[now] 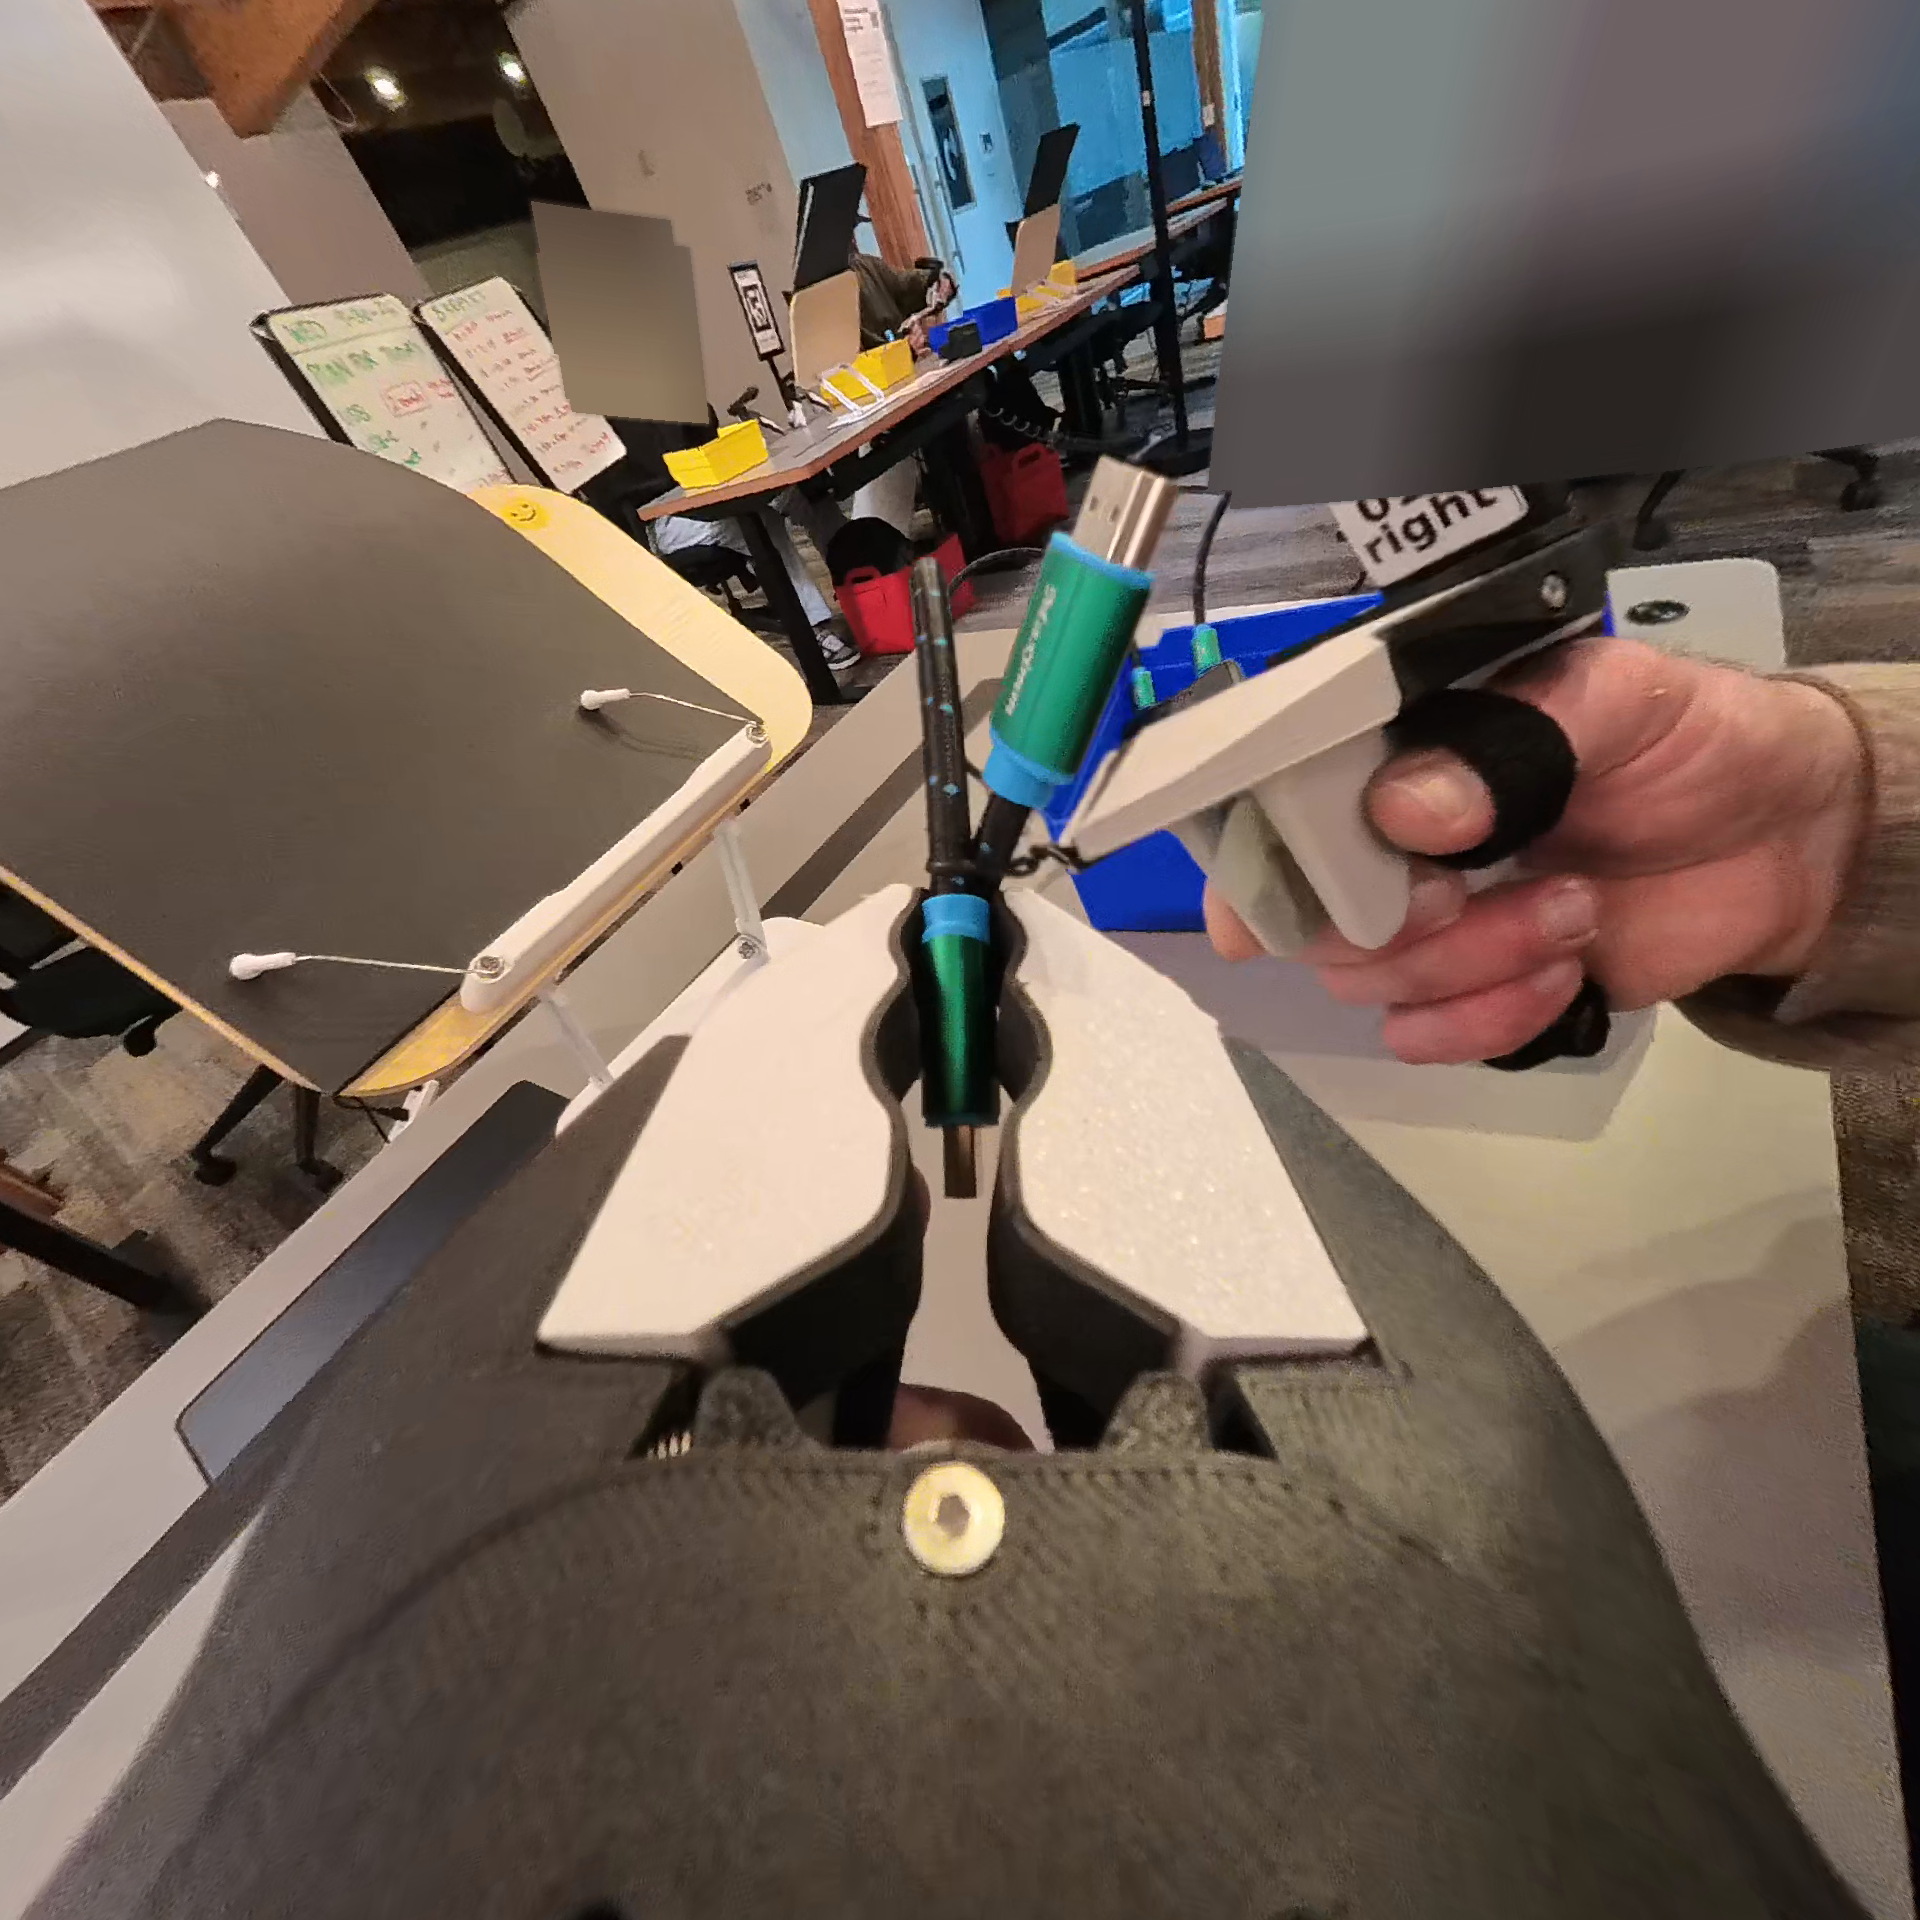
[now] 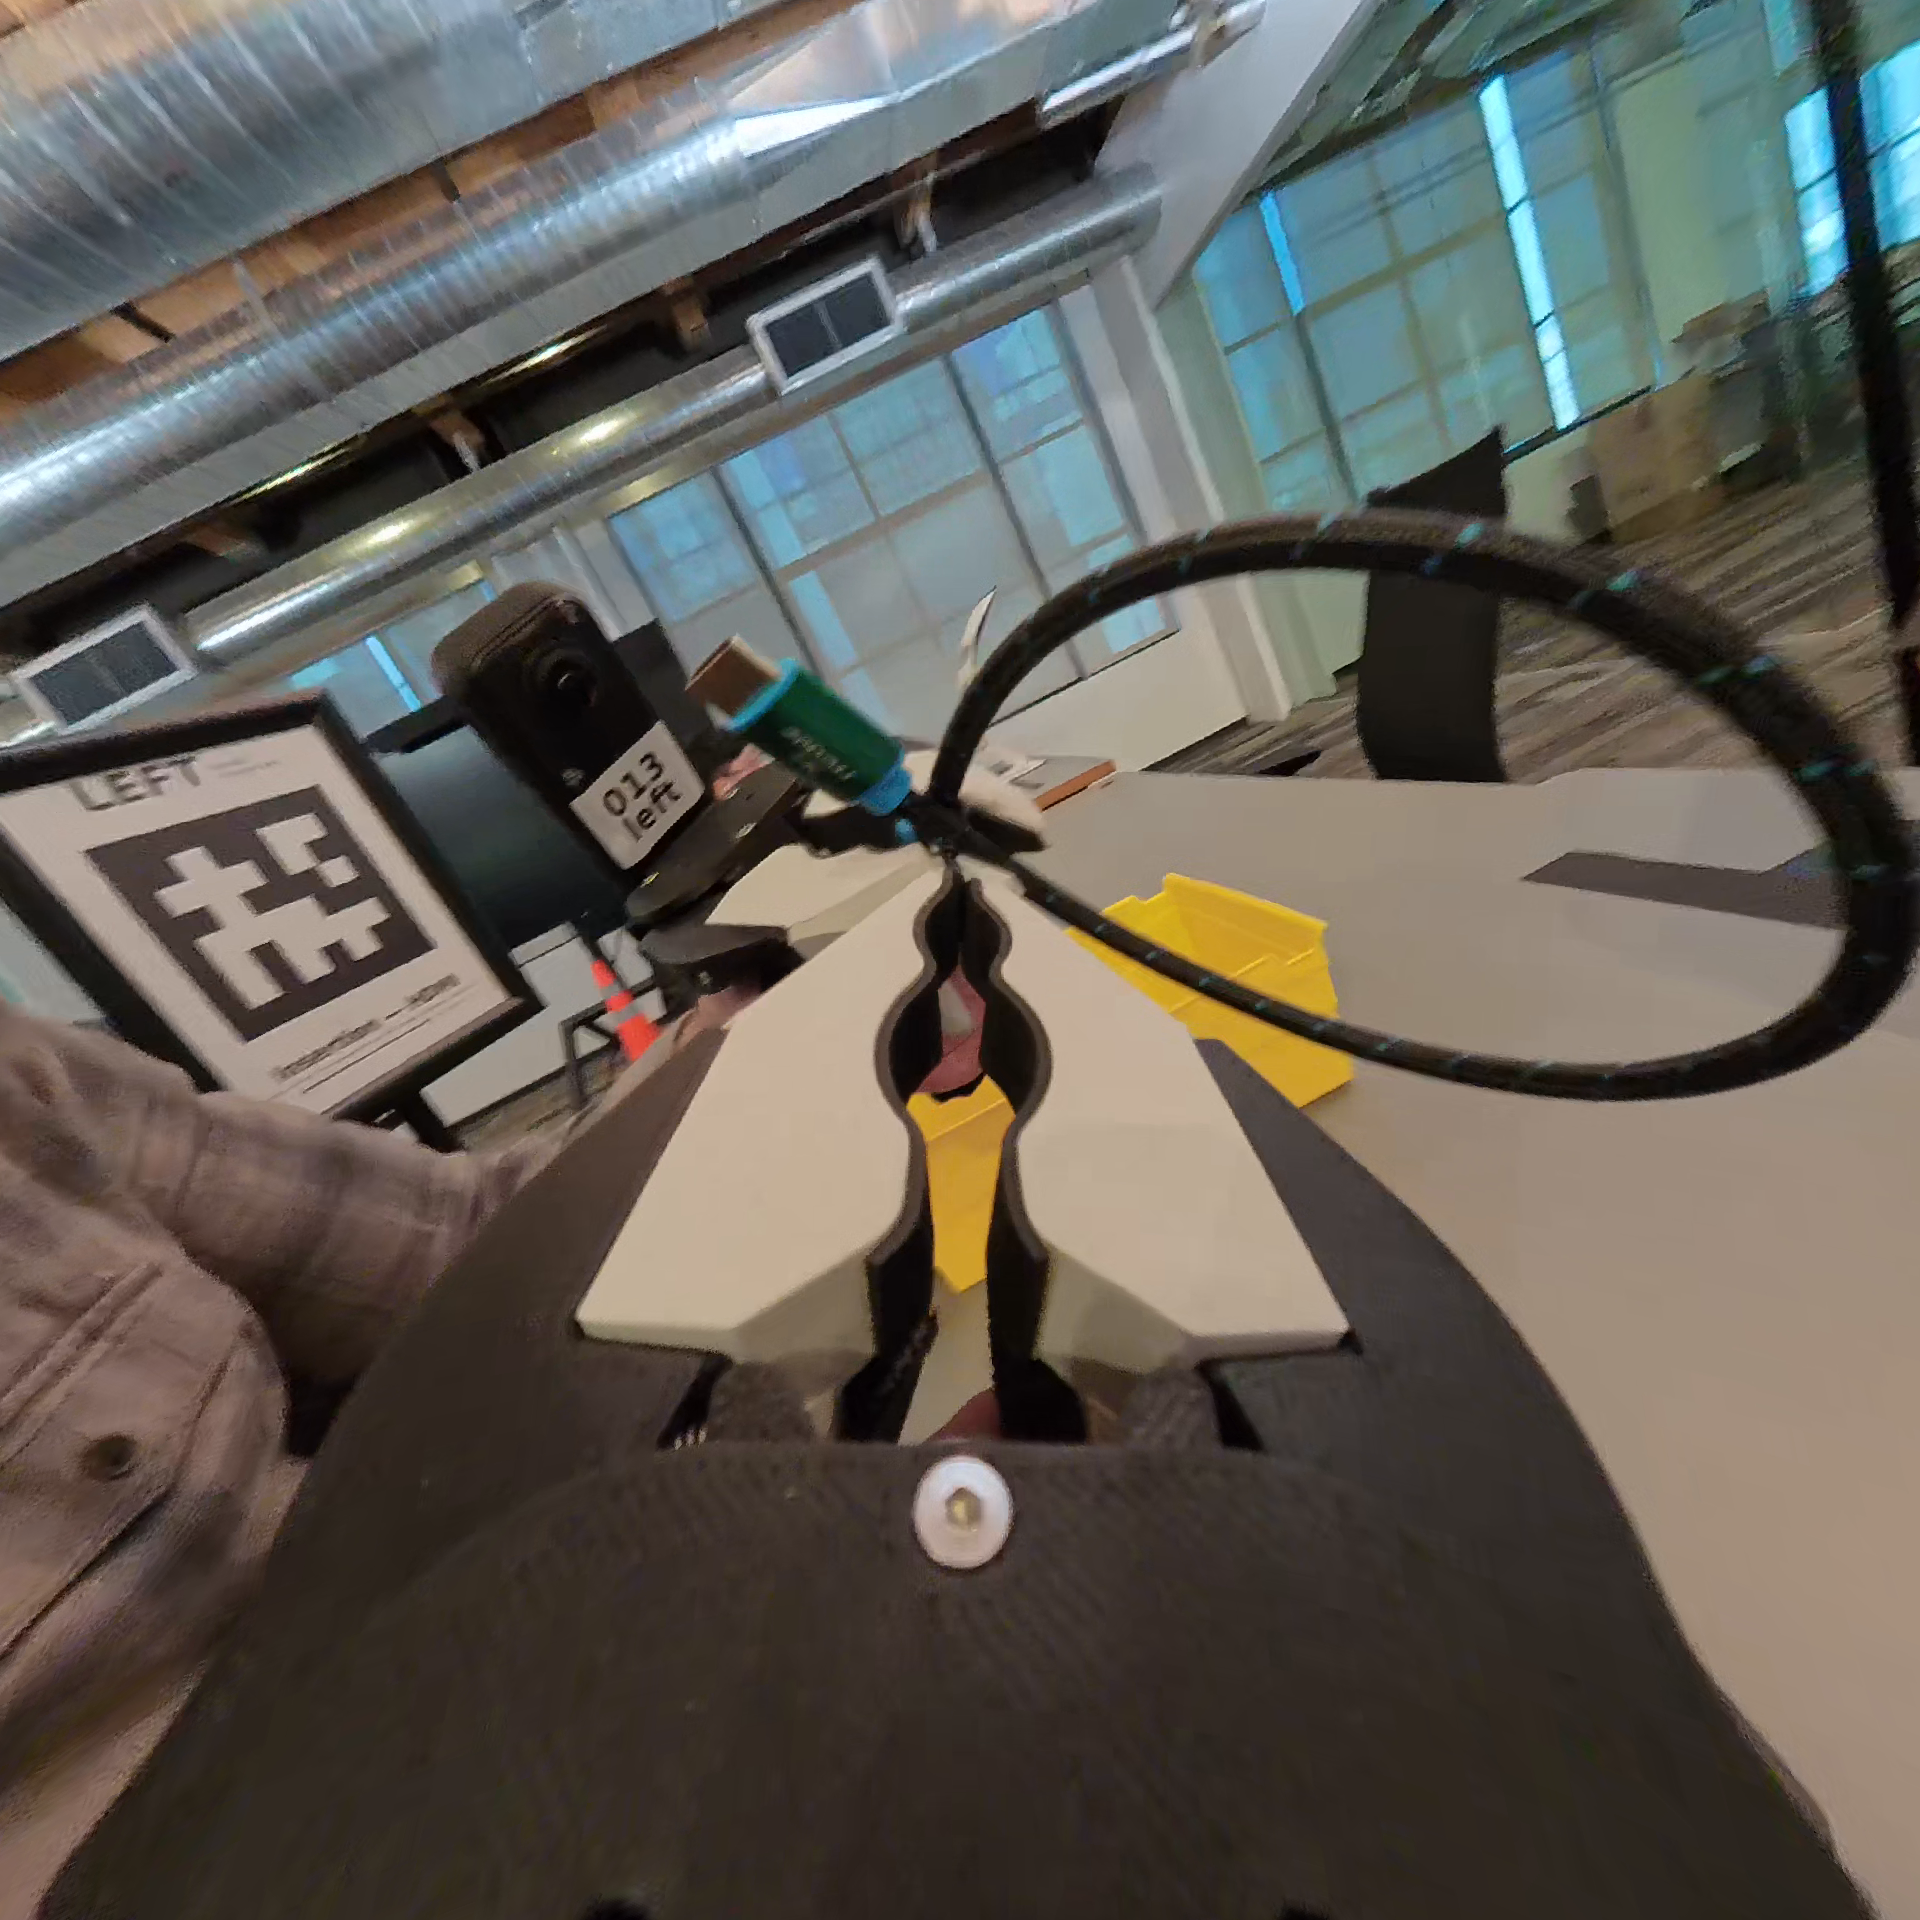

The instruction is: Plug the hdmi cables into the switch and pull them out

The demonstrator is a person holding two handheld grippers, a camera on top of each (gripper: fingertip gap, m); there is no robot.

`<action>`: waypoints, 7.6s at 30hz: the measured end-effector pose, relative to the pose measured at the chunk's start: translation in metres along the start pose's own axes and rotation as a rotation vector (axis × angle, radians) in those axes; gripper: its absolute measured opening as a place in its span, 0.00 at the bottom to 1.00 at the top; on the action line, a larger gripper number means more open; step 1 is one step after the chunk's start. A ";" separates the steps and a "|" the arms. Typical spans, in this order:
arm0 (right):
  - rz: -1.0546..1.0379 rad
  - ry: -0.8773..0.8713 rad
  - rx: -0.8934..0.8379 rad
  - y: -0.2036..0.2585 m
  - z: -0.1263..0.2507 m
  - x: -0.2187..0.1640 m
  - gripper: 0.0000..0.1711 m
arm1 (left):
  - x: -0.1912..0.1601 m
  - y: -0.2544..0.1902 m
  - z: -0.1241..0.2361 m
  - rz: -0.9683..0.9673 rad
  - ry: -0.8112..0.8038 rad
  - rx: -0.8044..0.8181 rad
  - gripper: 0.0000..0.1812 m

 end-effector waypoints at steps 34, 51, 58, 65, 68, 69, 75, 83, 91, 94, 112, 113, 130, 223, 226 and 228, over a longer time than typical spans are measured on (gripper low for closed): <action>0.654 0.159 -0.267 -0.007 0.007 -0.001 0.00 | -0.008 0.001 0.000 0.072 0.039 -0.064 0.05; 1.734 0.458 -0.542 -0.011 -0.003 -0.023 0.10 | -0.024 -0.013 -0.008 0.139 0.193 -0.127 0.05; 1.738 0.456 -0.549 -0.010 -0.005 -0.021 0.00 | -0.026 -0.015 -0.008 0.148 0.211 -0.140 0.05; 1.688 0.450 -0.513 -0.009 -0.003 -0.020 0.05 | -0.027 -0.014 -0.009 0.157 0.222 -0.138 0.05; 1.717 0.486 -0.510 -0.014 -0.001 -0.024 0.14 | -0.026 -0.015 -0.008 0.172 0.218 -0.146 0.05; 1.730 0.492 -0.508 -0.014 -0.001 -0.025 0.13 | -0.026 -0.016 -0.008 0.166 0.222 -0.148 0.05; 1.794 0.487 -0.523 -0.014 -0.005 -0.026 0.07 | -0.026 -0.020 -0.007 0.187 0.241 -0.174 0.05; 1.766 0.465 -0.507 -0.009 -0.003 -0.022 0.00 | -0.025 -0.018 -0.004 0.200 0.244 -0.186 0.05; 1.392 0.429 -0.392 -0.004 -0.001 -0.024 0.00 | -0.025 -0.016 -0.004 0.156 0.247 -0.152 0.05; 1.122 0.368 -0.316 0.002 -0.002 -0.023 0.00 | -0.022 -0.014 -0.005 0.088 0.236 -0.112 0.05; -0.197 -0.136 0.123 0.008 -0.010 -0.011 0.00 | -0.013 0.004 -0.007 -0.040 0.099 0.062 0.05; -0.138 -0.113 0.098 0.007 -0.009 -0.011 0.00 | -0.013 0.004 -0.007 -0.042 0.101 0.058 0.05; 1.250 0.279 -0.391 -0.001 0.002 -0.021 0.02 | -0.019 -0.007 -0.011 -0.053 0.171 0.009 0.05; 1.726 0.577 -0.570 -0.029 -0.001 -0.037 0.10 | -0.045 -0.011 -0.011 -0.017 0.425 0.025 0.05; 1.742 0.571 -0.571 -0.029 -0.002 -0.038 0.10 | -0.045 -0.015 -0.011 -0.003 0.430 0.006 0.05; 1.761 0.572 -0.566 -0.029 -0.004 -0.040 0.08 | -0.046 -0.016 -0.011 0.021 0.435 -0.005 0.05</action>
Point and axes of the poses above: each gripper's, where its closed fingertips meet, z back along the fingers, x out of its top, y = z × x across the jaws, the point moved 1 cm from there along z, back along the fingers, and after that the axes turned 1 degree about -z, right-handed, at the moved point
